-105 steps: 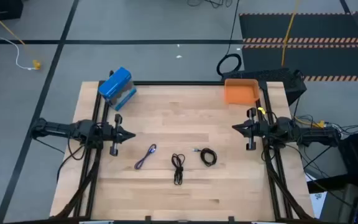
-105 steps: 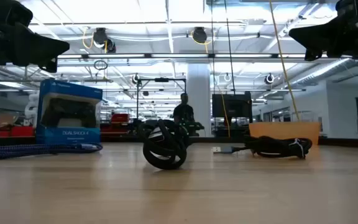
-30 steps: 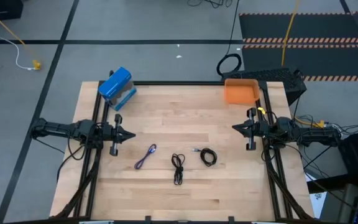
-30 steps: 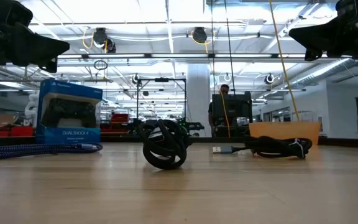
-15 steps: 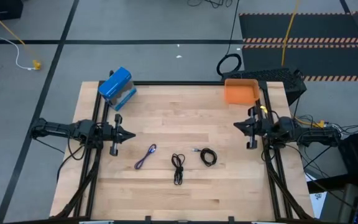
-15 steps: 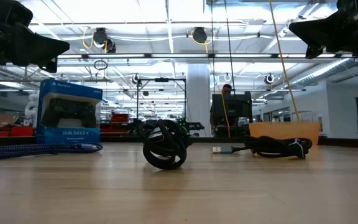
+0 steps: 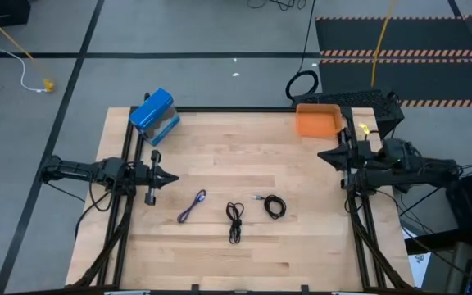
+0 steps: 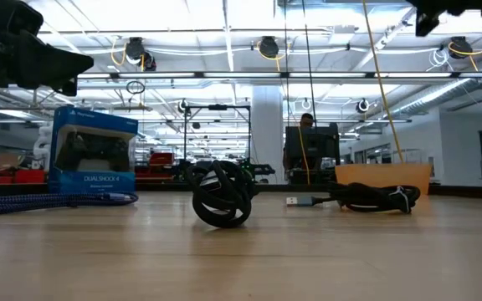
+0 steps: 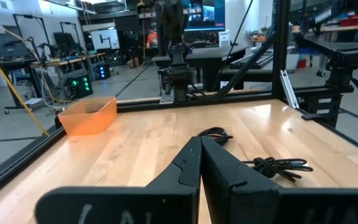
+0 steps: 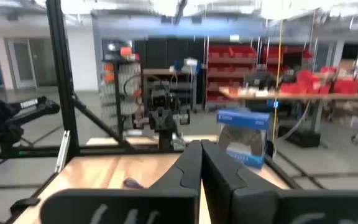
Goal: Pick and place USB-C Cables
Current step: Put the right black charger cable into the orange bin
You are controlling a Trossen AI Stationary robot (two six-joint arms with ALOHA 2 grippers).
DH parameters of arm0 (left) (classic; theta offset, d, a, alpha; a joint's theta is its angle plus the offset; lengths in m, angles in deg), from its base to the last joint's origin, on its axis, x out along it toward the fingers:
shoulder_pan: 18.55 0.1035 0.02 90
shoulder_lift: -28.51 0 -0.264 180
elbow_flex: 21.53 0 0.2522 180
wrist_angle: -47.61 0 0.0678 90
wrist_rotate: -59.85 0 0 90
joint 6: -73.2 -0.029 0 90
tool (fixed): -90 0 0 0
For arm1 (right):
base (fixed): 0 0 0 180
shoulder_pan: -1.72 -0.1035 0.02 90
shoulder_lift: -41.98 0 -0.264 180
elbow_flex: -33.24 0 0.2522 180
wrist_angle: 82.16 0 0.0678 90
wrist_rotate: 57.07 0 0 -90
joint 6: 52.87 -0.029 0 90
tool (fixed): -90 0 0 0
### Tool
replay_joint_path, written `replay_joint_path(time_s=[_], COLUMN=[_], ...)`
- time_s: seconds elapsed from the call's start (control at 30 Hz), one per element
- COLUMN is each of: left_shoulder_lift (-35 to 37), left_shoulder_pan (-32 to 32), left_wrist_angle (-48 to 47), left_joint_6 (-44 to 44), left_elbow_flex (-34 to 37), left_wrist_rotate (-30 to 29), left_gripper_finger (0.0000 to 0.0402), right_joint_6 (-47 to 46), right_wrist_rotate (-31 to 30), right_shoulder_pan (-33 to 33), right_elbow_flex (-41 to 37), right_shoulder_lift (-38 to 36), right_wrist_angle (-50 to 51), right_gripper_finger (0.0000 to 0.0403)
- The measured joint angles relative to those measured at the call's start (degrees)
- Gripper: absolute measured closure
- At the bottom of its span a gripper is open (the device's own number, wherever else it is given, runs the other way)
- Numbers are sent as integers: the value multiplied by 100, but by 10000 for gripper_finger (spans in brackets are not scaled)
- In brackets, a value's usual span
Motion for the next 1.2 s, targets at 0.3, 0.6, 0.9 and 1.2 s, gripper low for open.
replay_joint_path(time_s=[0.3, 0.6, 0.9, 1.2], left_shoulder_lift=[0, 0, 0, -2], left_shoulder_pan=[0, 0, 0, 0], left_wrist_angle=[0, -2, -36, -103], left_joint_6=[-28, -26, 191, 231], left_elbow_flex=[0, 0, 2, -2], left_wrist_rotate=[0, 0, 0, 2], left_gripper_finger=[392, 392, 392, 392], right_joint_6=[-31, -32, -124, -159], right_wrist_rotate=[0, -16, -18, -20], right_shoulder_pan=[2, 4, 4, 4], right_elbow_flex=[2031, 4075, 4610, 4610], right_shoulder_lift=[1459, 2813, 3366, 3585], right_wrist_angle=[1335, 2452, 2528, 2519], right_gripper_finger=[403, 403, 403, 403])
